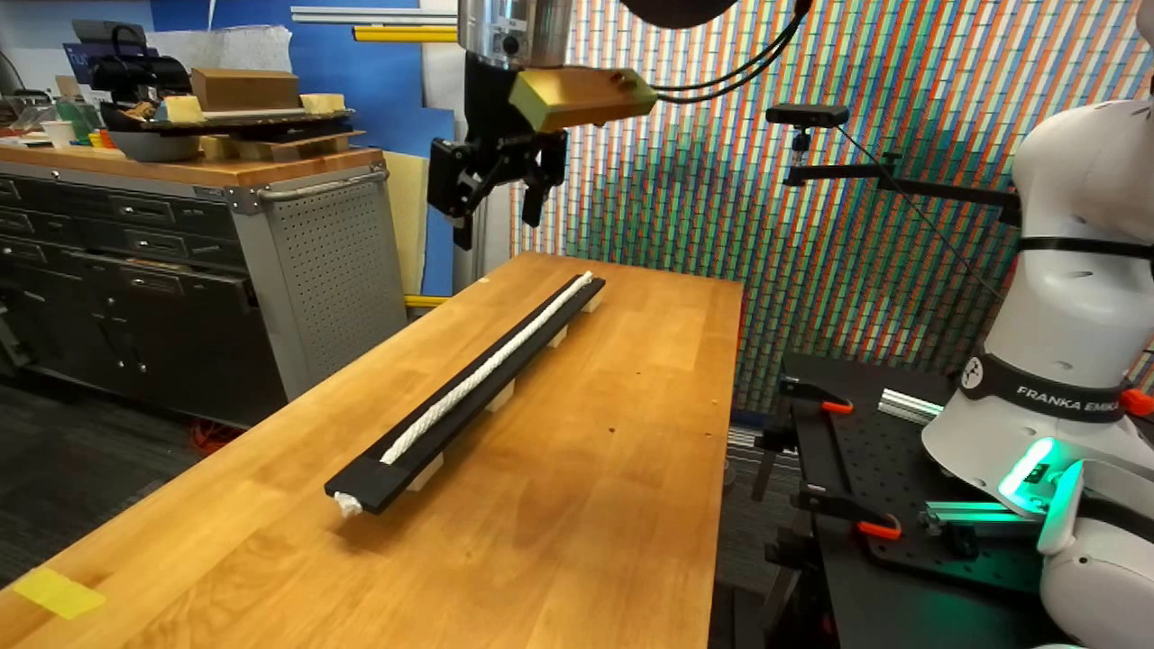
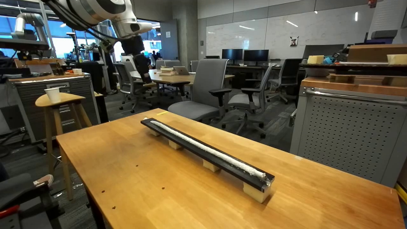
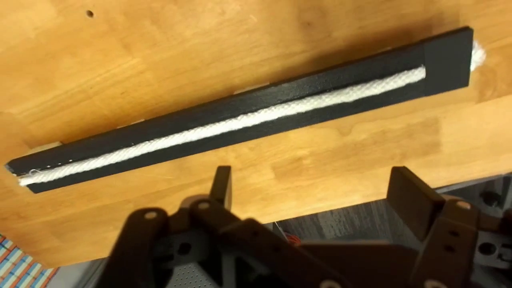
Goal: Pick up the rope and arrange it straight on the object
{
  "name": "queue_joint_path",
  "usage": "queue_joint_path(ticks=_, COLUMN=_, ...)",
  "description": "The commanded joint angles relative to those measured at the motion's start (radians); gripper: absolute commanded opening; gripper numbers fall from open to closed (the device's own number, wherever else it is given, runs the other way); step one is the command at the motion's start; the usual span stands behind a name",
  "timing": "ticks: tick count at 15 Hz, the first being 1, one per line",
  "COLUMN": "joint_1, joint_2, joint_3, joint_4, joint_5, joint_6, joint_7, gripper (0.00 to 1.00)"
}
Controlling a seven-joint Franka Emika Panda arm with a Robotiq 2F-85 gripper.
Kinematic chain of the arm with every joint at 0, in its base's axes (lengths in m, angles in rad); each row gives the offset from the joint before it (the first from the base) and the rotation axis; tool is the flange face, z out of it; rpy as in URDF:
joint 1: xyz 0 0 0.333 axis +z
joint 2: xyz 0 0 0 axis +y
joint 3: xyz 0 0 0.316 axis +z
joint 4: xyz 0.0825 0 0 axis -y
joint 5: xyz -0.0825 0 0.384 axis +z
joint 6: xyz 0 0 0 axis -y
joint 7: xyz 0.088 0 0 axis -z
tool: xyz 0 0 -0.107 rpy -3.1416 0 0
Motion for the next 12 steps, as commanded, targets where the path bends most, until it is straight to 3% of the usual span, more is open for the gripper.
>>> queue_joint_path(ticks=1, joint_1=-0.012, joint_2=-0.113, joint_3=0.020, joint_4=-0.045, joint_5=0.044, joint_6=-0.123, joint_7=-0.127, gripper=1.00)
queue_joint_path(ticks=8, joint_1=-0.017, joint_2=-0.198, joint_3=0.028, joint_4=-0.054, joint_5=0.200, joint_6=-0.285, joint_7=-0.400, gripper=1.00)
queue_joint_path(ticks=9, joint_1=-0.024, joint_2=-0.149, joint_3=0.039, joint_4=-0.030, joint_5=0.145, joint_6=-0.255, joint_7=-0.317, gripper=1.00)
queue_joint_path(ticks=12, joint_1=-0.026, joint_2=-0.168, joint_3=0.040, joint_4=-0.036, joint_5=0.178, joint_6=-0.272, joint_7=-0.367, gripper=1.00)
